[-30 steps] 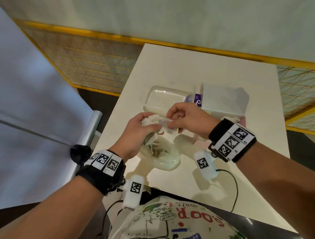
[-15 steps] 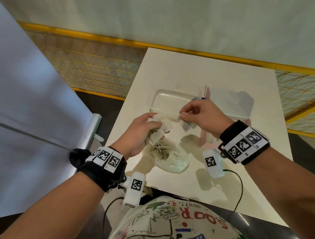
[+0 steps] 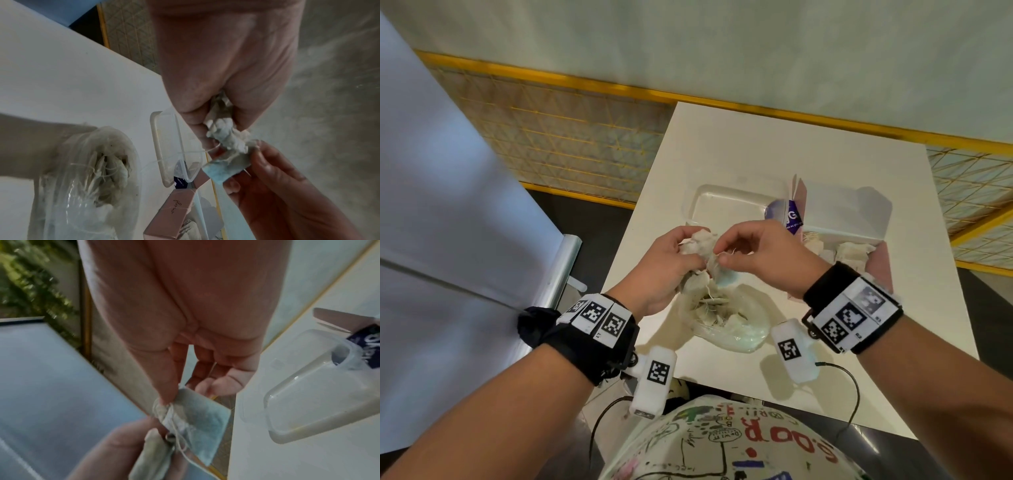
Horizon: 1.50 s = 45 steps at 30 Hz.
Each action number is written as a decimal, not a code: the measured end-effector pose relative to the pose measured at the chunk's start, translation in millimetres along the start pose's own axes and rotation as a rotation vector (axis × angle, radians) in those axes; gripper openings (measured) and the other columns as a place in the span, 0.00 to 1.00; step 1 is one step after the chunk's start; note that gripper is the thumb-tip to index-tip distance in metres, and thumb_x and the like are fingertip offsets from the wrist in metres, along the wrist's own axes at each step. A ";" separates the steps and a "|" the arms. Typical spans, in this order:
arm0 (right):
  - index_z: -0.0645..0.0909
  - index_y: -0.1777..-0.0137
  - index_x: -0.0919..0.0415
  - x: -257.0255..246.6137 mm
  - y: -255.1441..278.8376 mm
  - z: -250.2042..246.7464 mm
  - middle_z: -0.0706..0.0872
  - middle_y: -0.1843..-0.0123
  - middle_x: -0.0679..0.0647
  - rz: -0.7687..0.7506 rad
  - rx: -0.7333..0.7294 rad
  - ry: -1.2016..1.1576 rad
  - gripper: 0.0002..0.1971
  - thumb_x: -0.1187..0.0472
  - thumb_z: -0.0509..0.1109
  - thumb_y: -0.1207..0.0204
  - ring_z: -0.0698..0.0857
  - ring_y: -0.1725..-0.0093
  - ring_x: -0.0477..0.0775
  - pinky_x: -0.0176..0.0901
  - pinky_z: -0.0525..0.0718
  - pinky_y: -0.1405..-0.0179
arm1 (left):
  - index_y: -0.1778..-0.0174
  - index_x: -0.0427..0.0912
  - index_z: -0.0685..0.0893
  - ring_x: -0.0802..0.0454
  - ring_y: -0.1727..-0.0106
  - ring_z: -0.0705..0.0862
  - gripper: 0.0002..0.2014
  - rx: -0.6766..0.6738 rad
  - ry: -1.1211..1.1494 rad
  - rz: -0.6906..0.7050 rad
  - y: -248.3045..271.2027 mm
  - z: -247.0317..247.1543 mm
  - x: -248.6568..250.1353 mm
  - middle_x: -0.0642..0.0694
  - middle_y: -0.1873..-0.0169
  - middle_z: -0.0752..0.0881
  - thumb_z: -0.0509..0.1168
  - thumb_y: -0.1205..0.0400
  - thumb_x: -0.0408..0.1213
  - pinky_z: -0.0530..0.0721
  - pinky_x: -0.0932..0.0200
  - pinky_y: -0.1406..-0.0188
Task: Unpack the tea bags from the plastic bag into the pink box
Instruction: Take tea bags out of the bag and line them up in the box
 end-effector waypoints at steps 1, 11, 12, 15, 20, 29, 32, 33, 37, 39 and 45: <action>0.88 0.46 0.60 0.2 -2.7 3.2 0.88 0.61 0.51 -0.014 0.018 0.050 0.10 0.66 0.79 0.27 0.82 0.64 0.42 0.35 0.83 0.57 | 0.29 0.40 0.81 0.44 0.51 0.90 0.28 -0.004 -0.038 0.013 0.0 -0.8 0.7 0.34 0.43 0.89 0.68 0.23 0.14 0.90 0.52 0.56; 0.84 0.53 0.54 3.8 -11.7 6.5 0.85 0.62 0.50 -0.048 0.127 0.275 0.04 0.62 0.77 0.24 0.81 0.63 0.46 0.37 0.81 0.59 | 0.30 0.37 0.81 0.44 0.54 0.92 0.30 -0.060 0.080 0.002 2.7 -8.8 4.1 0.33 0.45 0.87 0.68 0.26 0.10 0.93 0.49 0.55; 0.84 0.54 0.55 5.1 -11.2 3.7 0.85 0.61 0.51 -0.044 0.142 0.252 0.04 0.63 0.77 0.24 0.82 0.62 0.46 0.37 0.81 0.58 | 0.30 0.35 0.81 0.43 0.52 0.92 0.27 -0.062 0.092 0.000 2.1 -10.0 4.8 0.33 0.43 0.87 0.66 0.24 0.11 0.94 0.47 0.53; 0.84 0.55 0.57 8.7 -10.8 -4.9 0.87 0.57 0.55 -0.019 0.173 0.176 0.04 0.64 0.76 0.23 0.84 0.59 0.51 0.40 0.83 0.54 | 0.31 0.32 0.81 0.45 0.52 0.92 0.21 -0.038 0.094 -0.003 -1.1 -13.8 6.7 0.34 0.43 0.87 0.65 0.19 0.14 0.93 0.45 0.52; 0.85 0.51 0.66 15.4 -9.7 -14.1 0.85 0.62 0.59 0.092 0.158 -0.203 0.04 0.72 0.75 0.23 0.83 0.64 0.50 0.40 0.86 0.65 | 0.31 0.31 0.83 0.43 0.52 0.92 0.16 0.025 0.085 -0.003 -3.5 -13.4 11.6 0.31 0.44 0.90 0.67 0.15 0.24 0.91 0.54 0.64; 0.85 0.47 0.66 17.8 -12.8 -15.8 0.86 0.59 0.68 0.139 0.214 -0.324 0.09 0.72 0.77 0.25 0.87 0.63 0.52 0.41 0.87 0.63 | 0.38 0.37 0.86 0.46 0.56 0.91 0.11 -0.031 0.127 -0.029 -6.7 3.2 16.4 0.43 0.55 0.91 0.65 0.14 0.34 0.84 0.59 0.66; 0.85 0.46 0.64 17.8 -11.5 -17.8 0.87 0.55 0.69 0.127 0.222 -0.243 0.11 0.70 0.79 0.27 0.88 0.62 0.54 0.39 0.88 0.61 | 0.36 0.34 0.85 0.43 0.57 0.92 0.13 0.009 0.033 0.048 -11.7 0.9 18.3 0.36 0.51 0.92 0.71 0.17 0.28 0.88 0.57 0.60; 0.85 0.46 0.63 16.6 -10.7 -18.4 0.88 0.56 0.67 0.119 0.211 -0.202 0.12 0.70 0.80 0.28 0.88 0.63 0.53 0.38 0.87 0.62 | 0.36 0.35 0.85 0.42 0.57 0.92 0.14 0.027 0.021 0.058 -13.9 -1.7 17.8 0.35 0.51 0.92 0.72 0.18 0.28 0.89 0.57 0.59; 0.85 0.46 0.63 19.8 -6.5 -23.9 0.90 0.58 0.65 0.123 0.149 -0.172 0.13 0.73 0.79 0.28 0.87 0.64 0.55 0.43 0.88 0.61 | 0.35 0.35 0.85 0.45 0.58 0.92 0.15 0.068 0.042 0.069 -18.8 -8.5 15.7 0.34 0.50 0.92 0.72 0.18 0.28 0.89 0.58 0.58; 0.85 0.44 0.63 23.0 -2.9 -32.9 0.90 0.59 0.62 0.131 0.137 -0.219 0.14 0.72 0.79 0.28 0.87 0.63 0.55 0.45 0.87 0.61 | 0.34 0.35 0.85 0.45 0.56 0.92 0.16 0.072 0.027 0.075 -20.4 -9.1 14.0 0.34 0.49 0.92 0.73 0.19 0.28 0.89 0.57 0.56; 0.84 0.35 0.62 32.8 -5.3 -41.6 0.92 0.60 0.57 0.205 0.144 -0.404 0.20 0.68 0.79 0.27 0.90 0.59 0.53 0.48 0.89 0.56 | 0.35 0.36 0.85 0.44 0.57 0.92 0.17 0.036 0.020 0.069 -23.5 6.6 8.1 0.35 0.49 0.92 0.74 0.21 0.26 0.89 0.56 0.57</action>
Point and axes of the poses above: each hand's wrist, its own y-axis away from the middle knuckle, its own z-axis out of the palm, x = y × z, the point moved 6 cm from there along -y, towards the middle knuckle
